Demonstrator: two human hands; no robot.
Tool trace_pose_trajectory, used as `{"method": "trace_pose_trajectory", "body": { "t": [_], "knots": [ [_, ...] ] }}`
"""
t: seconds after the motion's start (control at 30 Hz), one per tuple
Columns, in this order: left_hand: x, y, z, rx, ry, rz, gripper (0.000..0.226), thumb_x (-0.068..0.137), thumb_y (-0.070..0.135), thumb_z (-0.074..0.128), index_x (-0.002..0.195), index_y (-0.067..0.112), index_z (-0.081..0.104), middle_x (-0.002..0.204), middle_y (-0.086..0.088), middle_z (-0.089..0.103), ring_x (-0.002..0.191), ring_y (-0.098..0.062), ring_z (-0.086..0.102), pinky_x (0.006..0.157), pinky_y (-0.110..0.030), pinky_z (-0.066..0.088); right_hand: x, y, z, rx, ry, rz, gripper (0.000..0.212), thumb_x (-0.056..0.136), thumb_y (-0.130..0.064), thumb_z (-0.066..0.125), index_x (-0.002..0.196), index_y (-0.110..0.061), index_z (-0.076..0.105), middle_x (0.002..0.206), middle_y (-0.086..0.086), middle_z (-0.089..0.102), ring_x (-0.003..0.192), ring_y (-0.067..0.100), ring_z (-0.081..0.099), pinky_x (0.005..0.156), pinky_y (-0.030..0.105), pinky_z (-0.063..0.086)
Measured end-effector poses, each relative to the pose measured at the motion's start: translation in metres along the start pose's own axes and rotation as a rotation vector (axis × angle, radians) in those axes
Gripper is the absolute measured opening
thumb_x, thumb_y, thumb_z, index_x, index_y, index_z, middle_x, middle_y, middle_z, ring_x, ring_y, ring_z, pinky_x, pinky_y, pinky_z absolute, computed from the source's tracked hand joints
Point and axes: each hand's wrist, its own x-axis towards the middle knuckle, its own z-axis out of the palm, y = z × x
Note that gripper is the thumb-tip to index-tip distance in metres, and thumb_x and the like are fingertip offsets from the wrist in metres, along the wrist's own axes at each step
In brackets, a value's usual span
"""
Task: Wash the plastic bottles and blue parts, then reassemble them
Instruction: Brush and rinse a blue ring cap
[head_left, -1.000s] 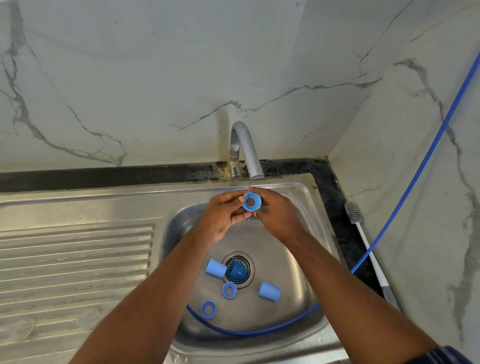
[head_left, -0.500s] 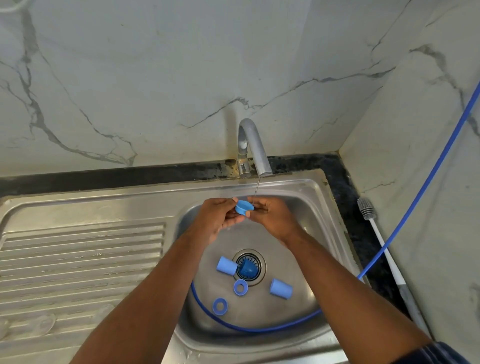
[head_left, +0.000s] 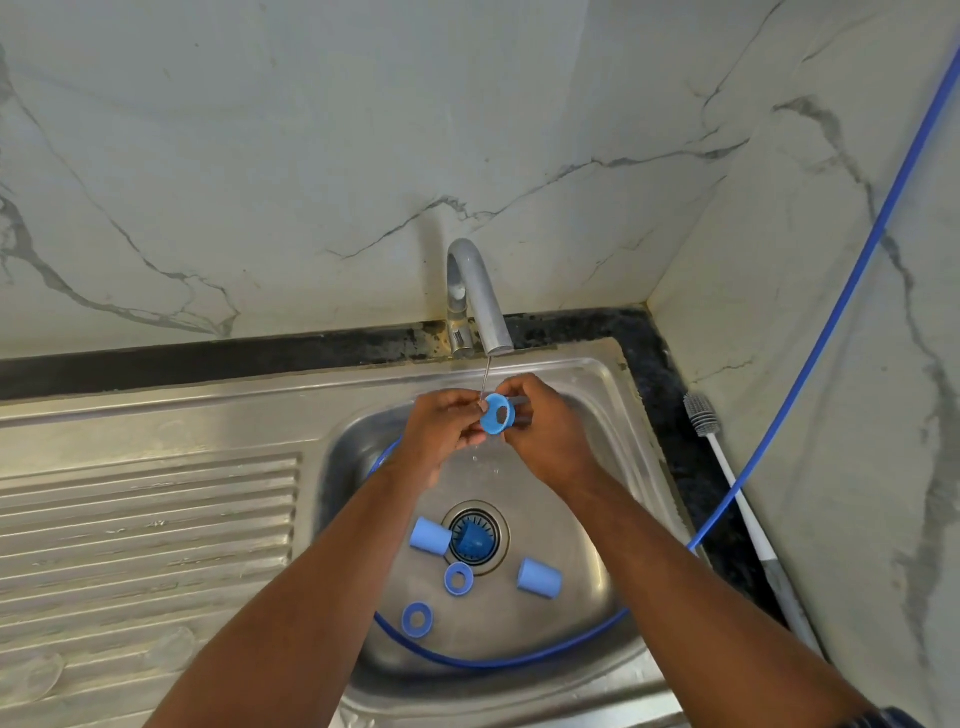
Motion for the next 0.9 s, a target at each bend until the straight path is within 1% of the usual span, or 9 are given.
{"method": "trace_pose_trajectory", "body": {
  "t": [0.13,0.2,0.3,0.4,0.5,0.63,0.7,0.8,0.9],
  "knots": [
    [0.001,0.018,-0.007,0.123,0.049,0.16,0.018,0.086,0.001,0.076,0.102,0.008,0.075,0.099,-0.012,0.077,0.092,-0.026,0.076,0.082,-0.038,0.063,0.004,-0.01,0.001,-0.08,-0.007,-0.058,0.038,0.086,-0.006,0.074,0.108,-0.03,0.054,0.091,-0.016,0.063,0.081,-0.007,0.061,0.065,0.006,0.045],
    [0.004,0.021,-0.013,0.287,0.104,0.223,0.018,0.081,0.006,0.082,0.096,0.016,0.077,0.093,-0.005,0.078,0.089,-0.023,0.076,0.086,-0.043,0.062,0.008,-0.017,0.004,-0.073,-0.043,-0.057,0.039,0.087,-0.006,0.073,0.114,-0.03,0.058,0.097,-0.014,0.065,0.083,-0.005,0.06,0.068,0.006,0.043],
    [0.002,0.023,-0.021,0.527,0.191,0.265,0.015,0.078,0.018,0.086,0.091,0.019,0.078,0.085,0.004,0.077,0.08,-0.014,0.073,0.081,-0.034,0.06,0.011,-0.023,0.012,0.006,-0.109,-0.03,0.04,0.088,-0.011,0.074,0.122,-0.028,0.062,0.1,-0.016,0.064,0.087,-0.008,0.059,0.071,0.003,0.04],
    [-0.005,0.022,-0.023,0.721,0.235,0.275,0.012,0.081,0.023,0.083,0.088,0.015,0.078,0.084,0.0,0.076,0.075,-0.014,0.071,0.074,-0.029,0.059,0.011,-0.02,0.017,0.101,-0.205,0.042,0.048,0.084,-0.008,0.078,0.128,-0.022,0.063,0.106,-0.013,0.066,0.098,0.001,0.064,0.082,0.011,0.05],
    [-0.01,0.023,-0.026,0.708,0.221,0.131,0.009,0.087,0.017,0.078,0.091,0.009,0.077,0.083,-0.006,0.077,0.066,-0.014,0.073,0.064,-0.025,0.061,0.004,-0.015,0.017,0.361,-0.295,0.154,0.058,0.082,0.004,0.077,0.134,-0.015,0.059,0.117,-0.001,0.071,0.105,0.01,0.069,0.091,0.026,0.057],
    [-0.025,0.022,-0.026,0.497,0.114,-0.055,0.007,0.089,0.004,0.071,0.086,-0.002,0.075,0.071,-0.017,0.073,0.057,-0.024,0.07,0.065,-0.034,0.063,-0.011,-0.009,0.014,0.613,-0.278,0.263,0.039,0.086,-0.001,0.075,0.122,-0.014,0.065,0.111,0.006,0.075,0.107,0.021,0.071,0.093,0.035,0.058],
    [-0.033,0.017,-0.022,0.542,0.082,-0.061,0.011,0.091,0.008,0.068,0.084,0.002,0.075,0.071,-0.016,0.074,0.057,-0.021,0.068,0.06,-0.03,0.06,-0.019,-0.007,0.011,0.694,-0.289,0.307,0.031,0.089,-0.003,0.074,0.118,-0.011,0.067,0.108,0.008,0.076,0.106,0.025,0.072,0.094,0.041,0.059],
    [-0.046,0.013,-0.021,0.618,0.076,-0.044,0.017,0.097,0.018,0.063,0.089,0.007,0.073,0.077,-0.01,0.075,0.064,-0.019,0.068,0.056,-0.026,0.055,-0.03,-0.01,0.006,0.657,-0.309,0.321,0.017,0.091,-0.002,0.071,0.105,-0.011,0.069,0.1,0.008,0.075,0.096,0.023,0.073,0.089,0.037,0.06],
    [-0.057,0.013,-0.023,0.614,0.057,-0.038,0.018,0.1,0.014,0.059,0.104,0.002,0.072,0.094,-0.014,0.076,0.08,-0.025,0.072,0.065,-0.025,0.057,-0.035,-0.017,-0.002,0.497,-0.32,0.333,0.021,0.092,-0.005,0.071,0.112,0.001,0.068,0.101,0.013,0.072,0.089,0.02,0.07,0.082,0.03,0.061]
  ]
}}
